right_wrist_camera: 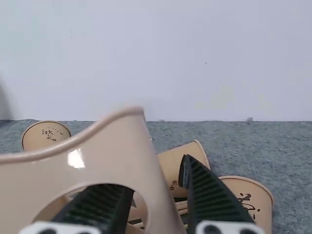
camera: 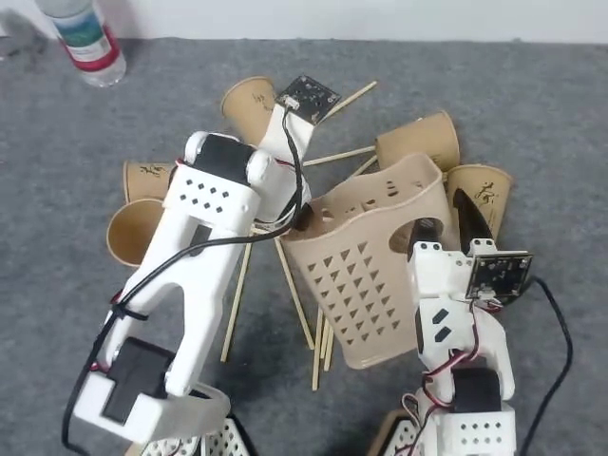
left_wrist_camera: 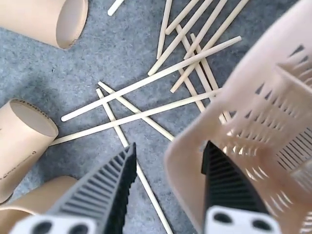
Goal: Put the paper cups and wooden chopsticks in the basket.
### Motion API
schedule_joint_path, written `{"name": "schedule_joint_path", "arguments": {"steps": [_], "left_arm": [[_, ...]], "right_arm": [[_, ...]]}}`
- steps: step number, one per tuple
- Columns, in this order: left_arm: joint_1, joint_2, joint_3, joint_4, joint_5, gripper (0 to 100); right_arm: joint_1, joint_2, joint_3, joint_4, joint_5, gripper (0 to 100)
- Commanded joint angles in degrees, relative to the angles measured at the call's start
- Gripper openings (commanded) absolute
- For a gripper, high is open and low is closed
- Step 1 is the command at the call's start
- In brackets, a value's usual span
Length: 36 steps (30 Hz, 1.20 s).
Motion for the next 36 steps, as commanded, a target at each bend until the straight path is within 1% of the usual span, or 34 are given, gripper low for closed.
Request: {"name": "schedule_joint_path", "arguments": {"steps": [1, 10, 13, 19, 25, 27, 30, 36], "left_arm": [[0.1, -0.4, -0.2, -0.8, -0.7, 22], [1.3, -0.4, -0.3, 1.2, -0.8, 21], [2.9, -0.4, -0.4, 2.5, -3.4, 21], [3.8, -0.4, -0.5, 3.8, -5.9, 12], [3.1, -0.5, -0.6, 3.7, -5.9, 13], [3.1, -0.5, -1.0, 3.8, -5.9, 9], [3.0, -0.7, -2.3, 3.7, -5.7, 1], [2.0, -1.0, -5.1, 5.3, -5.6, 1]], "right_arm": [[0.7, -1.0, -1.0, -1.2, -0.4, 12.3], [0.7, -1.0, -1.0, -1.2, -0.4, 12.3], [0.7, -1.0, -1.0, -1.2, -0.4, 12.3], [0.7, -1.0, -1.0, -1.2, -0.4, 12.3], [0.7, -1.0, -1.0, -1.2, -0.4, 12.3], [0.7, -1.0, -1.0, -1.2, -0.4, 12.3], [0.7, -1.0, -1.0, -1.2, -0.4, 12.3], [0.7, -1.0, -0.9, -1.2, -0.4, 12.3]]}}
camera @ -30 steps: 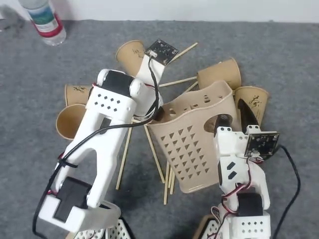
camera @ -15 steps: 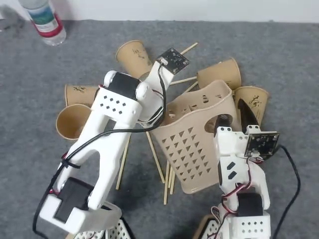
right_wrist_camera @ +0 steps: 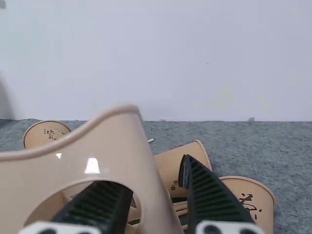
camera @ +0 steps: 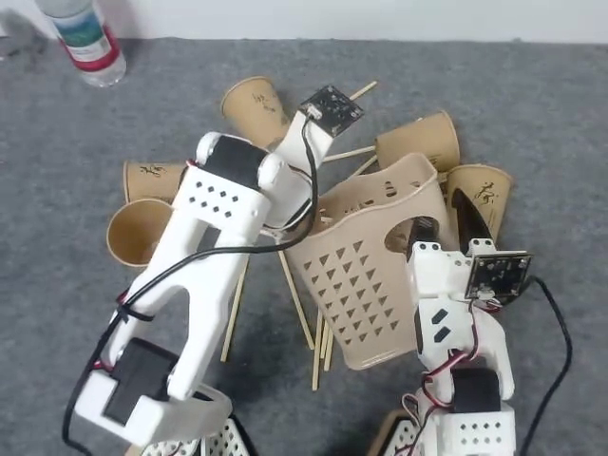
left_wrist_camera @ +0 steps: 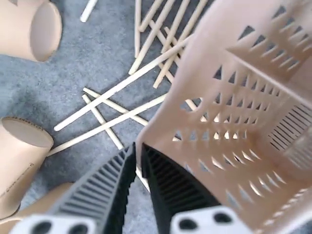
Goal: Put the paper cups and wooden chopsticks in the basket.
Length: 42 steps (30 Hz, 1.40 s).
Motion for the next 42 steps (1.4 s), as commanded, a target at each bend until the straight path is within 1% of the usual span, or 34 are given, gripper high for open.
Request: {"name": "schedule_joint_path", "arguments": {"steps": [1, 4, 8, 12, 17, 29, 31, 33, 35, 39, 42], "left_arm": [[-0.9, -1.0, -3.0, 2.2, -0.4, 1], [-1.0, -1.1, -3.6, 2.5, -0.4, 1], [-3.4, -1.1, -5.8, 2.6, -0.4, 1], [-4.7, -1.1, -7.6, 5.5, -0.4, 1], [-4.9, -1.1, -10.5, 6.7, -0.4, 1], [-4.8, -1.1, -10.2, 6.9, -0.4, 2], [-4.8, -1.2, -10.2, 6.9, -0.4, 8], [-4.7, -2.8, -10.0, 6.9, -0.4, 18], [-4.3, -6.0, -10.2, 6.9, -0.4, 26], [-1.6, -12.5, -10.8, 6.9, -1.9, 27], [-0.5, -14.2, -10.7, 6.9, -2.5, 27]], "right_arm": [[0.7, -1.0, -0.9, -1.2, -0.3, 12.3], [0.7, -1.0, -0.9, -1.2, -0.3, 12.3], [0.7, -1.0, -0.9, -1.2, -0.3, 12.3], [0.7, -1.0, -0.9, -1.2, -0.3, 12.3], [0.7, -1.0, -0.9, -1.2, -0.3, 12.3], [0.7, -1.0, -0.9, -1.1, -0.3, 12.3], [0.7, -1.0, -0.9, -1.1, -0.3, 12.3], [0.6, -1.0, -0.4, -1.2, -0.3, 12.3], [0.3, -1.0, -0.2, -1.3, -0.3, 12.3], [0.3, -1.0, -0.2, -1.3, -0.3, 12.3], [0.3, -1.0, -0.2, -1.3, -0.3, 12.3]]}}
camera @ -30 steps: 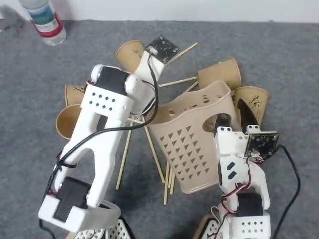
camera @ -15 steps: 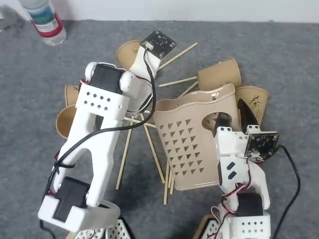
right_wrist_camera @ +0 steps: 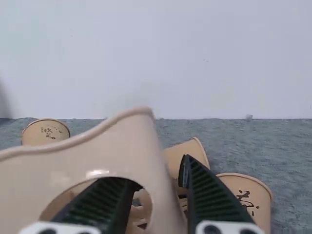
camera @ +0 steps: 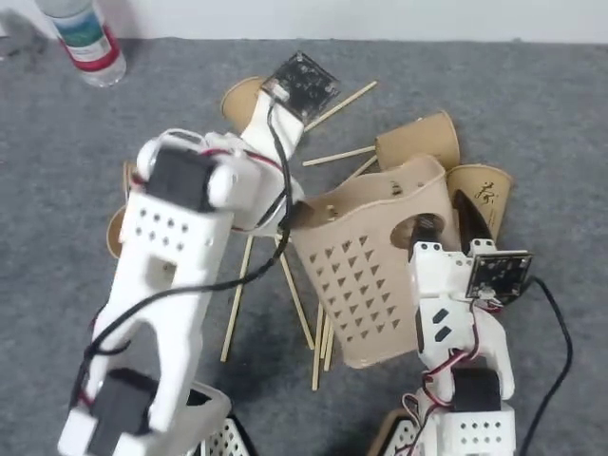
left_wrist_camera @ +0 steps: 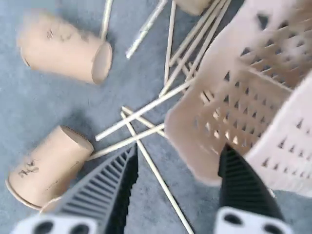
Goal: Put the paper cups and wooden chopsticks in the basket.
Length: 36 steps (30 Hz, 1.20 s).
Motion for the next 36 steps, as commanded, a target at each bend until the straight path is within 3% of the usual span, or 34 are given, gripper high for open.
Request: {"name": "schedule_joint_path", "arguments": {"steps": [1, 9, 15, 20, 25, 32, 36], "left_arm": [[1.5, -4.5, -1.7, 1.5, -1.1, 27], [1.8, -5.5, 2.2, 1.4, -1.1, 27], [7.6, -10.6, 2.5, 1.4, -1.0, 27], [8.1, -12.6, 3.0, 1.4, -1.0, 27], [8.5, -16.7, 10.4, 1.3, -1.0, 27], [7.6, -25.2, 21.6, 1.3, -0.4, 27], [0.1, -33.7, 23.2, 1.2, 7.2, 26]], "right_arm": [[0.0, -0.9, -0.7, -1.3, -0.3, 12.3], [0.0, -0.9, -0.8, -1.3, -0.3, 12.3], [0.0, -0.9, -0.8, -1.3, -0.3, 12.3], [0.0, -0.9, -0.8, -1.3, -0.3, 12.3], [0.0, -0.9, -0.8, -1.3, -0.3, 12.3], [0.0, -0.9, -0.8, -1.3, -0.3, 12.3], [0.0, -0.9, -0.8, -1.3, -0.3, 12.3]]}}
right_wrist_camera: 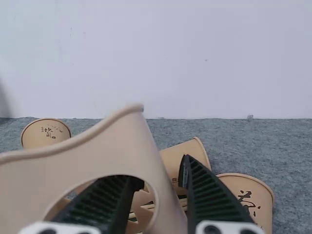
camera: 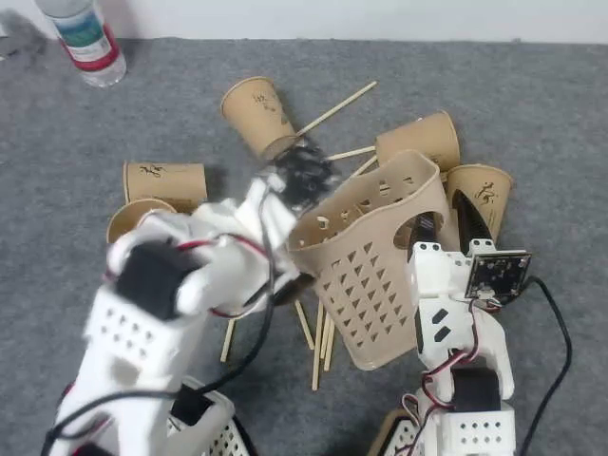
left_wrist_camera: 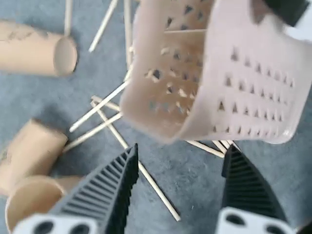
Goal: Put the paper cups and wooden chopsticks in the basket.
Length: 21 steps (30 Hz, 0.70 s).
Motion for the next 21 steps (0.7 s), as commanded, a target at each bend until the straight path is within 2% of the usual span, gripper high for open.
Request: {"name": "schedule_joint_path", "arguments": {"steps": [1, 6, 9, 11, 15, 18, 21], "left_arm": [[-9.7, -11.1, -0.6, 0.8, 7.9, 26], [-28.7, -25.1, -0.4, -3.5, 12.2, 26], [-41.4, -32.3, 7.5, -6.7, 13.2, 26], [-47.1, -35.8, 15.5, -11.3, 15.4, 26], [-48.7, -41.1, 32.7, -19.3, 21.4, 26], [-48.4, -45.5, 45.0, -24.6, 22.0, 26], [-48.7, -51.5, 57.3, -33.6, 22.0, 26]], "right_arm": [[0.5, -0.9, -0.9, -1.3, -0.3, 12.3], [0.4, -0.9, -0.9, -1.3, -0.3, 12.3], [0.3, -0.9, -0.7, -1.3, -0.4, 12.3], [0.3, -0.9, -0.7, -1.3, -0.4, 12.3], [0.3, -0.9, -0.6, -1.2, -0.5, 12.3], [0.2, -0.9, -0.6, -1.1, -0.6, 12.3], [0.2, -0.8, -0.6, -1.1, -0.6, 12.3]]}}
